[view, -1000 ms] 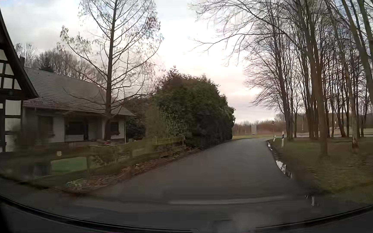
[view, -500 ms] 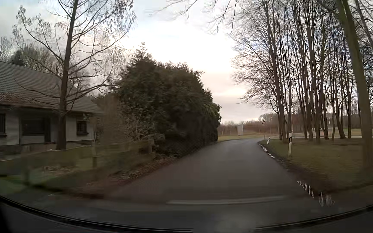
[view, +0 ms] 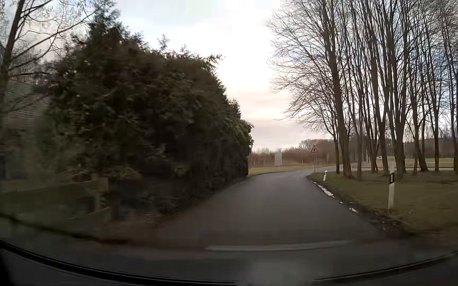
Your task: Follow the waypoints while adhering to traffic rules and regulations
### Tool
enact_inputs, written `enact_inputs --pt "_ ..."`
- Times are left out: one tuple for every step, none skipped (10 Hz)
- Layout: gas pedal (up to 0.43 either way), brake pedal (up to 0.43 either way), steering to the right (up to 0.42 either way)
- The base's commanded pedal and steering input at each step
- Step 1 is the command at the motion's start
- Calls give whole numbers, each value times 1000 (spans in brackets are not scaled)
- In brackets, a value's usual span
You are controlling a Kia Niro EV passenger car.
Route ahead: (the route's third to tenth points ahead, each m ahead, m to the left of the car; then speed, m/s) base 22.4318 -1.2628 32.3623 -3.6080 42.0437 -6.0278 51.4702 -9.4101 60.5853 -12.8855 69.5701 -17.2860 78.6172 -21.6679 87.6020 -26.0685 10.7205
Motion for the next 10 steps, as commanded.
enact_inputs --pt "280 0 47" --pt "280 0 44" --pt "280 0 39" --pt "280 0 33" --pt "280 0 31" --pt "280 0 28" --pt "280 0 27" --pt "280 0 27" --pt "248 0 27" --pt "240 0 27"
